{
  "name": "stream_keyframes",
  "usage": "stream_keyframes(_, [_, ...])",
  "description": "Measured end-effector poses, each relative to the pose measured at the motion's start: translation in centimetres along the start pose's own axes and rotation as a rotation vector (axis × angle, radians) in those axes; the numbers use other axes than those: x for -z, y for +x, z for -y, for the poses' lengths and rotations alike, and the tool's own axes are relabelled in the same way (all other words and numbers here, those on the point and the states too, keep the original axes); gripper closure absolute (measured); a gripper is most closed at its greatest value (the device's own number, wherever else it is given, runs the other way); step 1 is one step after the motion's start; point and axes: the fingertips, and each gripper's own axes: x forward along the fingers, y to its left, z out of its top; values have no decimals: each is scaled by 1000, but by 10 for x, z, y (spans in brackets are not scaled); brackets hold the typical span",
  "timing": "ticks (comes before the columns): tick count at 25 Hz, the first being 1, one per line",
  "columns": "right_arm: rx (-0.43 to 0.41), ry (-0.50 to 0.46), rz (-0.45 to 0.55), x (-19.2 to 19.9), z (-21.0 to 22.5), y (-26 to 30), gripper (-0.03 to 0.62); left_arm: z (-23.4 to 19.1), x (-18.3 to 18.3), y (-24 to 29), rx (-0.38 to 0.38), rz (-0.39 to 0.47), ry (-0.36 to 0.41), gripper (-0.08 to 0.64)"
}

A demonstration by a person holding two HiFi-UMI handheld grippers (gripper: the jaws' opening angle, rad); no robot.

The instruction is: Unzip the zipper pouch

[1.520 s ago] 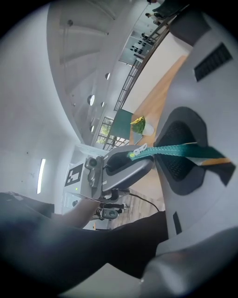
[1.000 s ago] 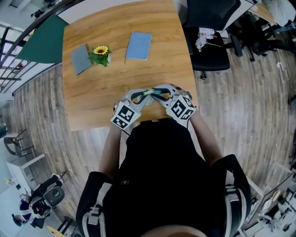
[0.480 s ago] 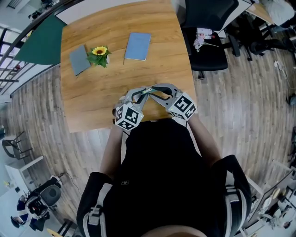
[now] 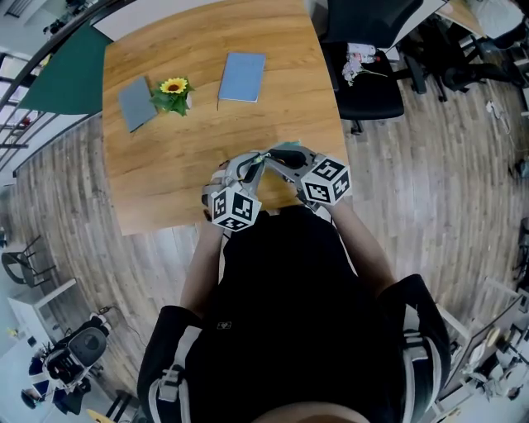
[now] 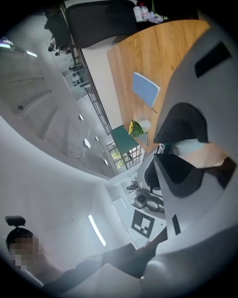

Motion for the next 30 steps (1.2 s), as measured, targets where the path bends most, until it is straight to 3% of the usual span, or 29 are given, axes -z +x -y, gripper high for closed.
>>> stream_keyframes(10, [-54,209,61,-1,5,-2,557,2,4,1,-21,-9,47,518])
stream_keyframes(16, [-67,261,62,1,5,1,557,3,6,0,-21,-18,55,518])
stream_keyframes(23, [-132,390,87,-1,3,6,578,2,6,2,-30,-34,92,518])
stream_keyframes(30, [-108,349,54,2,6,11,584,1,11,4,-17,-29,58,517])
